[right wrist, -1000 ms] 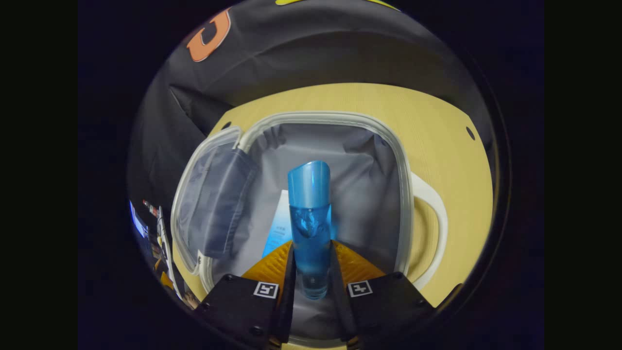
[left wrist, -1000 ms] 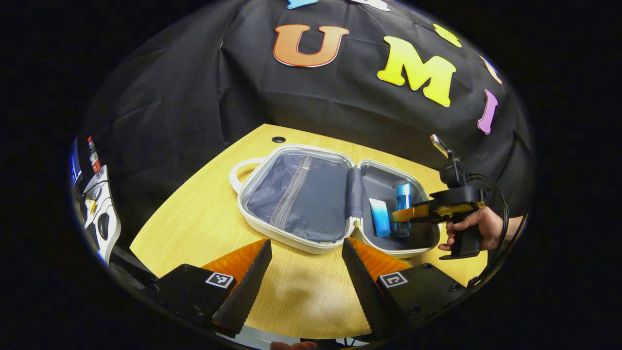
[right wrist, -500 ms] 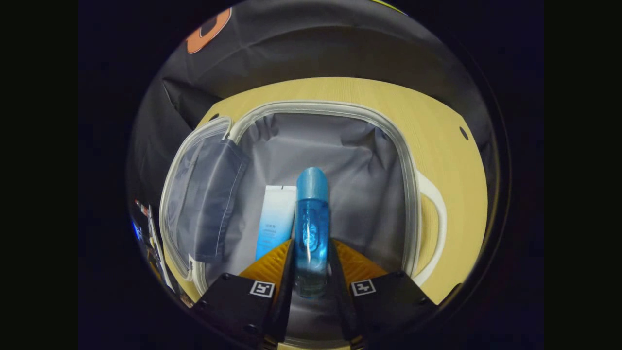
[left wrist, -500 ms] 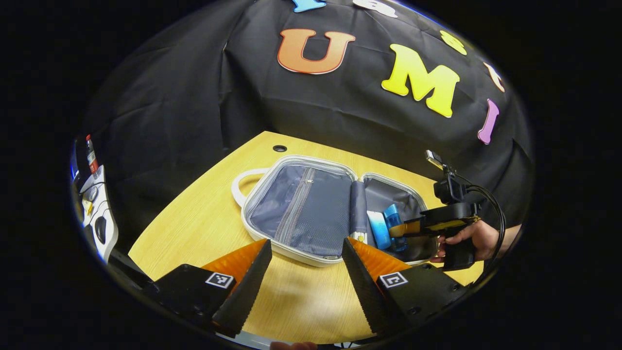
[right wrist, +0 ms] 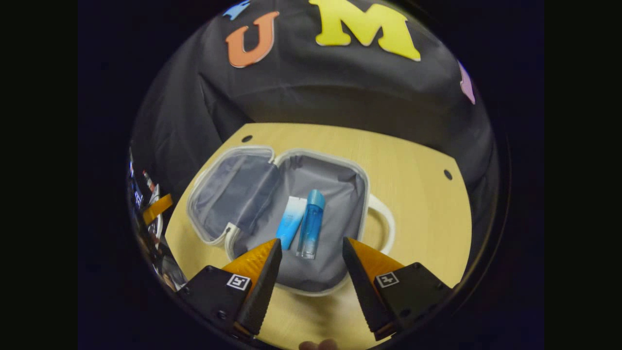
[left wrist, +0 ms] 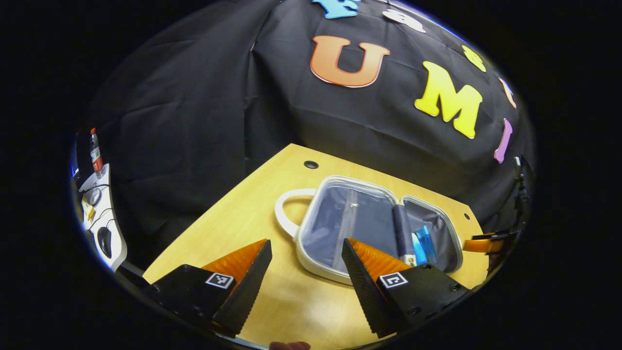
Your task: First open the suitcase, pack the skin care products into it, and then close the suitcase.
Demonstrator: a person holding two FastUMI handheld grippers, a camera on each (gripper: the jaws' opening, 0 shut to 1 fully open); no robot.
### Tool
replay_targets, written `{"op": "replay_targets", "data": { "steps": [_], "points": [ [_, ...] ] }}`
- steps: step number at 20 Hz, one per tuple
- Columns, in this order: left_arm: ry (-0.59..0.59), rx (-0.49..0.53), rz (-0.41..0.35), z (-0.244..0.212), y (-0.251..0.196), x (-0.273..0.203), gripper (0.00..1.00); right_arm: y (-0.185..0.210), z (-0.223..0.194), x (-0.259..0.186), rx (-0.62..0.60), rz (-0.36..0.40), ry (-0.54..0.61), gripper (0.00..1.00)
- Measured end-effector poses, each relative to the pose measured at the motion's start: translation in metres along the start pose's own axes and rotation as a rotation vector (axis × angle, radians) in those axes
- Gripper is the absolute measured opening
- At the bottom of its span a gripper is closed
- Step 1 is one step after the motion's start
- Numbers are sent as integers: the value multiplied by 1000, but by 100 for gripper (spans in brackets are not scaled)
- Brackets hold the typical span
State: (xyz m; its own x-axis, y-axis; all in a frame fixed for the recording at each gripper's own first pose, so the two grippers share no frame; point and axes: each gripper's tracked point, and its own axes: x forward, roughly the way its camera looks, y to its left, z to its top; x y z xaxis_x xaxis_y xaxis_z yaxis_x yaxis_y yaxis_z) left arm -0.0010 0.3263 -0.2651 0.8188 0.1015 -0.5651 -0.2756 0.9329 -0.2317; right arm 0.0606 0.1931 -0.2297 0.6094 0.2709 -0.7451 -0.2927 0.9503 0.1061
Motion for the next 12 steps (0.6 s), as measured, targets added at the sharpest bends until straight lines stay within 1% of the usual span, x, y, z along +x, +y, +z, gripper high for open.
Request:
{"op": "replay_targets", "data": {
  "steps": [1,2,3,5,6,7,8,9,10,11,12],
  "points": [
    [7,-29,-17,5,9,13,93,0,4,-12,-17,12,-25,76],
    [19,-59,-40,6,17,26,93,2,5,-22,-21,30,-38,73],
    [30,-100,-69,7,23,41,93,3,6,-31,-13,46,-48,75],
    [69,-223,-136,11,32,72,94,1,7,-45,21,64,-61,75],
    [85,-278,-148,10,38,89,97,-5,6,-52,37,53,-68,75],
    [105,-329,-158,8,43,102,96,-11,5,-58,41,39,-70,72],
    [125,-377,-162,5,47,112,96,-16,6,-61,40,24,-75,75],
    [147,-413,-171,1,50,121,96,-22,7,-65,41,10,-86,72],
    [178,-455,-188,-2,47,135,96,-31,8,-71,45,-15,-92,75],
    [190,-473,-198,-3,45,141,96,-36,7,-74,57,-29,-93,75],
    [200,-486,-205,-3,43,149,100,-37,6,-75,67,-30,-93,75]
  ]
}}
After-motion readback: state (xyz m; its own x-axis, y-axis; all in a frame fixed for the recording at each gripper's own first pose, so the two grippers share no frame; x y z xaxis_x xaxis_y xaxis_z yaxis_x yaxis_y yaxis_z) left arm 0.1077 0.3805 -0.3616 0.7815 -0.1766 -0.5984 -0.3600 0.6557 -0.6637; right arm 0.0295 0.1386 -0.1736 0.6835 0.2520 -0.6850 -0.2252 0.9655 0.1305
